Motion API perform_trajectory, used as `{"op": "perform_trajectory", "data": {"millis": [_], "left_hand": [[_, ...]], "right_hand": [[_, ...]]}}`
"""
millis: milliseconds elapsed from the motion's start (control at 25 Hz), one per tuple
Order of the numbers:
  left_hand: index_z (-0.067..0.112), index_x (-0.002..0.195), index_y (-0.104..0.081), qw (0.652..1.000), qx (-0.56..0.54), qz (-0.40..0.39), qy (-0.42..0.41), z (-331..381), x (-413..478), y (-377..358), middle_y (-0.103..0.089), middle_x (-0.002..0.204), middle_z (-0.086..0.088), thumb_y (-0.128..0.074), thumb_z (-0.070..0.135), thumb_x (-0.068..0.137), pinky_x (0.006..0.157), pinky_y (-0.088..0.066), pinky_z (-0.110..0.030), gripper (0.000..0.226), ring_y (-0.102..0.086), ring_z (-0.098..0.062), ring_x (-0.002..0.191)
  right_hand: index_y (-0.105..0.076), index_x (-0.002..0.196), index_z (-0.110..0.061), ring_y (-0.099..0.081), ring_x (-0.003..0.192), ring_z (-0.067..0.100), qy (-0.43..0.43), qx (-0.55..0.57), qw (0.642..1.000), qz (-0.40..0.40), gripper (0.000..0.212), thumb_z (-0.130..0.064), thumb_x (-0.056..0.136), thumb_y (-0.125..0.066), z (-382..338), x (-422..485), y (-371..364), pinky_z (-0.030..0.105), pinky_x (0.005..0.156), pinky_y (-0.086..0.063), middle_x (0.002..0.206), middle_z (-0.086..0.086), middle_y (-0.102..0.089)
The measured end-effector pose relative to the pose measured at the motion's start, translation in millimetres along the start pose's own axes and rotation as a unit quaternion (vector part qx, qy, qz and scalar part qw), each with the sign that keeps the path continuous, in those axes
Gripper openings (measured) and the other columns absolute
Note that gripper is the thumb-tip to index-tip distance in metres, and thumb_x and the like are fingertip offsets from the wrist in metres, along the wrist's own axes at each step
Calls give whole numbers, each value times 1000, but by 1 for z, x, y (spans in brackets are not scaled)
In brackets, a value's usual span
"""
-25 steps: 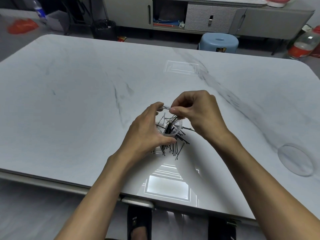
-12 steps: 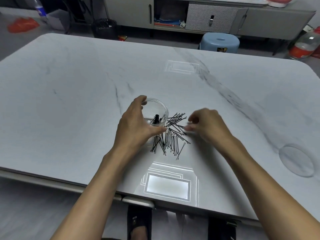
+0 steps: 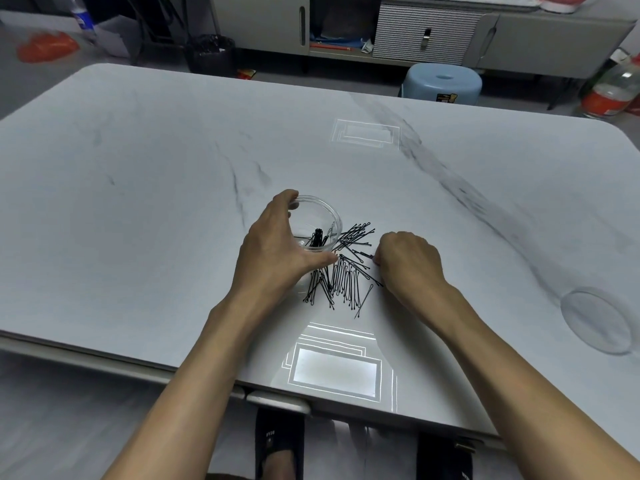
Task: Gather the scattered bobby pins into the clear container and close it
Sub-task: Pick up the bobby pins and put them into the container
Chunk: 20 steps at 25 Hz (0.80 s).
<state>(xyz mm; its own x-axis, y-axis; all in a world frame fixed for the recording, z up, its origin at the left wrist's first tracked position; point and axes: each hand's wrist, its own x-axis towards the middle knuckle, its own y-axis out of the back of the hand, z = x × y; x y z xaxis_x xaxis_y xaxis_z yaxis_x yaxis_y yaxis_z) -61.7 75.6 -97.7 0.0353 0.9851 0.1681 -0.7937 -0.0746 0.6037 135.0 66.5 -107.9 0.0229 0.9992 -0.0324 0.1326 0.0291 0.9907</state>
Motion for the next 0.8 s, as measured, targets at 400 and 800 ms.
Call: {"op": "perform_trajectory", "data": {"millis": [400,800], "left_hand": [[28,137,-40,999,10,-35,-17,5,-2,-3,-54,130,13,-89,45,48,90,-41,-26,104,-51,-6,117],[29,137,-40,999,1,-29,-18,3,-2,0,-55,128,14,-89,47,45,91,-42,-24,105,-51,-4,115]], "right_hand": [[-55,88,-15,-51,75,22,95,232,958,138,13,-2,89,-52,8,6,47,29,64,-32,81,-2,-59],[-74,90,-14,-59,74,-1,153,356,911,143,17,-1,82,-68,-14,16,37,13,75,-44,86,-1,-71]]}}
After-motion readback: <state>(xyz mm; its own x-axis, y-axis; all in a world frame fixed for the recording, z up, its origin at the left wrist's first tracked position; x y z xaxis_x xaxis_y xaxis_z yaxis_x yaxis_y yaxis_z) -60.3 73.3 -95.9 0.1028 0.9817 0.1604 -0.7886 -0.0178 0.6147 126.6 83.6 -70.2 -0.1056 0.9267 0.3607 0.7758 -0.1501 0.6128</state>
